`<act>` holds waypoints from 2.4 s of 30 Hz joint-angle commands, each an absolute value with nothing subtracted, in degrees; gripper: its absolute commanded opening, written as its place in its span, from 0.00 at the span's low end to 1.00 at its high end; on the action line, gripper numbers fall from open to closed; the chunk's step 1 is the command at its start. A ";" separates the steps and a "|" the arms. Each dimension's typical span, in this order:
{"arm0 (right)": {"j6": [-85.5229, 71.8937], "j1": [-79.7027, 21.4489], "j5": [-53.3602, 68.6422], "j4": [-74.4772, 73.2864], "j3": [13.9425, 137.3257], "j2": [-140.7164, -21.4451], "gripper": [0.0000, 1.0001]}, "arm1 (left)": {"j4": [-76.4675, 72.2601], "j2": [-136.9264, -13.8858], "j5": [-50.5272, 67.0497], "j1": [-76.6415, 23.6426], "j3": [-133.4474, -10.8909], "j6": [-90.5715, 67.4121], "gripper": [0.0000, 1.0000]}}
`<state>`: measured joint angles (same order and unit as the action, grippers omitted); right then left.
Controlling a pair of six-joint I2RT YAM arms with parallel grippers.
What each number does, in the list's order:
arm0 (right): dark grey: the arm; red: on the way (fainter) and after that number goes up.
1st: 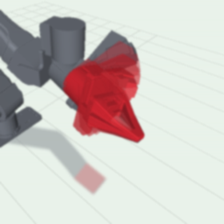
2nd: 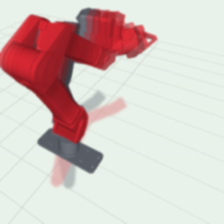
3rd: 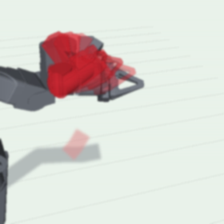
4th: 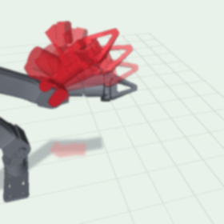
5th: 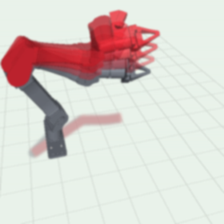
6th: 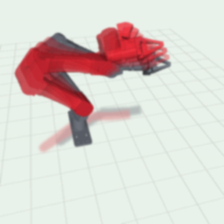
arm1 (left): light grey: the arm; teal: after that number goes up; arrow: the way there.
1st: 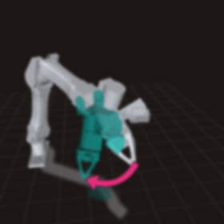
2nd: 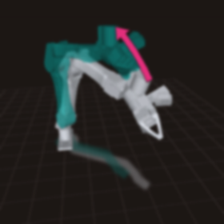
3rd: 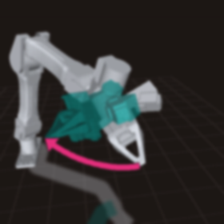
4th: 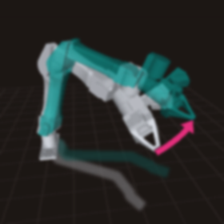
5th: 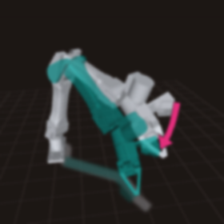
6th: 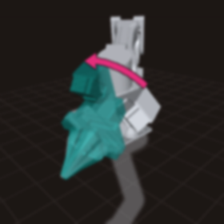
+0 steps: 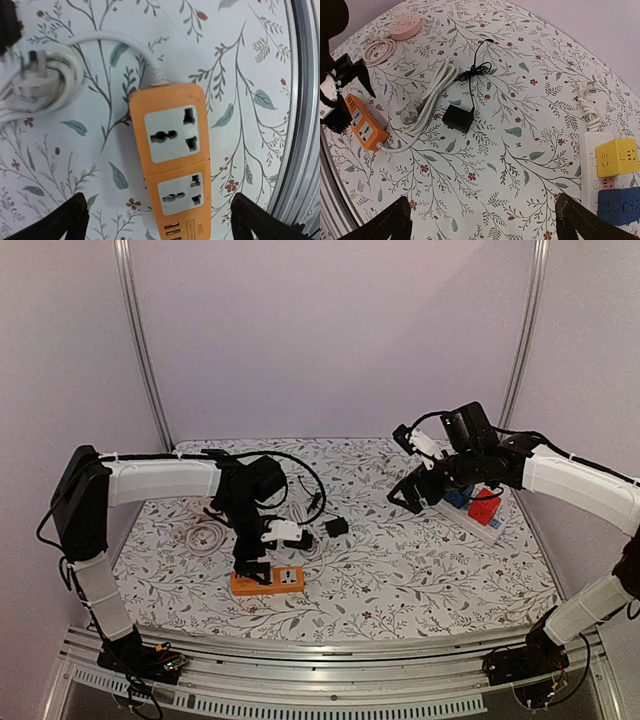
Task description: Insert the plug
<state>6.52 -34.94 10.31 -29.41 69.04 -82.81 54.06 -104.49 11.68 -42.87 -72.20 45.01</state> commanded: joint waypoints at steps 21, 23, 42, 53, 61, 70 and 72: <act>-2.02 -33.33 -12.40 -30.35 63.09 -75.62 0.99 | 58.06 -143.25 3.95 -46.05 -127.18 30.88 0.93; -1.94 -33.32 -12.34 -30.34 63.03 -76.00 0.99 | 58.31 -143.96 3.96 -46.08 -127.22 31.38 0.82; -7.28 -31.31 -3.17 -25.40 63.05 -76.84 0.99 | 59.51 -141.44 8.98 -45.97 -126.03 33.84 0.00; -15.19 -30.56 16.47 -12.65 62.71 -75.78 0.97 | 60.90 -116.26 13.17 -46.22 -113.24 35.63 0.00; -31.01 -36.64 26.79 -8.88 68.06 -84.64 0.85 | 60.13 -105.06 12.95 -46.97 -104.80 36.05 0.00; -36.62 -39.63 30.82 -1.67 67.38 -86.40 0.84 | 59.36 -100.11 16.75 -47.14 -101.73 34.49 0.00; -38.64 -40.82 29.92 -0.59 67.08 -87.36 0.83 | 57.75 -98.82 16.79 -47.33 -100.10 34.63 0.00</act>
<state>-33.52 -39.31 28.97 -4.62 67.07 -86.02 59.16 -103.26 14.50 -46.24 -102.61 34.96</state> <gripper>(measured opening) 0.837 0.328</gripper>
